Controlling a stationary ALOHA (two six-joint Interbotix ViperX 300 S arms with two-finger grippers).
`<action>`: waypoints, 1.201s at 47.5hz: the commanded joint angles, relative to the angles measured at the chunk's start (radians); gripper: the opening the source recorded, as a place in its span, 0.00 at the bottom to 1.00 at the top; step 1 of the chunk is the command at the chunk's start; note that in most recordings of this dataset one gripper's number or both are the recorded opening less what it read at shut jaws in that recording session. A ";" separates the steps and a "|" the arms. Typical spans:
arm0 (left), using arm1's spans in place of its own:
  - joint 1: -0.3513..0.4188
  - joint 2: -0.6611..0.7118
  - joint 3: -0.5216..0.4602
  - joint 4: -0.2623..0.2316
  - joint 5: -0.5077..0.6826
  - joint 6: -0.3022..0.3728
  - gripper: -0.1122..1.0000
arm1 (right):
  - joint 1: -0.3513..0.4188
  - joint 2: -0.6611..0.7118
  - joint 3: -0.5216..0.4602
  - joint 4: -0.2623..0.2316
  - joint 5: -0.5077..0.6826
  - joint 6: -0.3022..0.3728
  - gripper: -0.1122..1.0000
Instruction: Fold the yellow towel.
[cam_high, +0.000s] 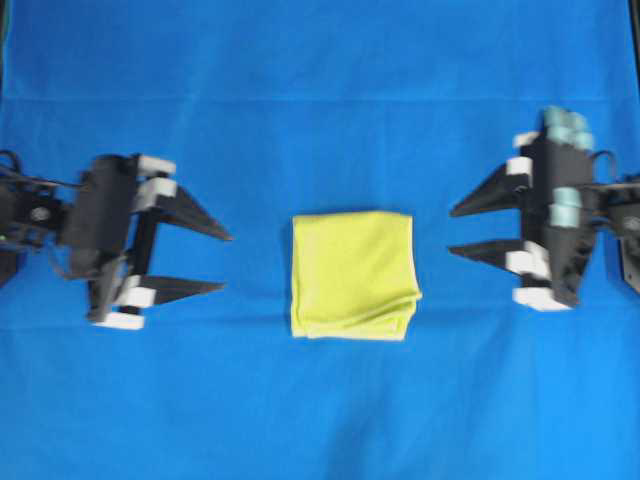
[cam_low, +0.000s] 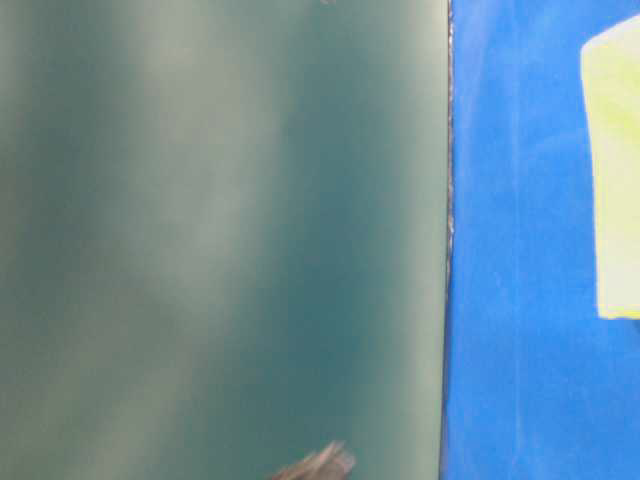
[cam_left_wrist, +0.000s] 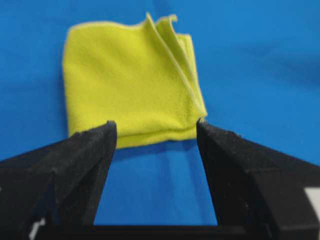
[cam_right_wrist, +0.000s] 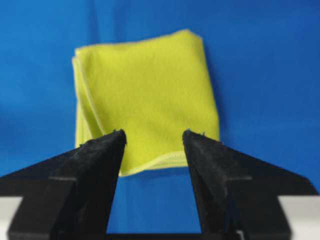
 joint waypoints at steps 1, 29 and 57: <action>0.009 -0.107 0.052 0.002 -0.018 0.002 0.66 | -0.015 -0.086 0.043 -0.017 -0.049 -0.002 0.59; 0.058 -0.603 0.456 0.000 -0.051 0.000 0.66 | -0.235 -0.417 0.479 -0.014 -0.377 -0.002 0.59; 0.092 -0.617 0.477 0.000 -0.052 -0.003 0.66 | -0.247 -0.405 0.485 -0.012 -0.428 -0.002 0.59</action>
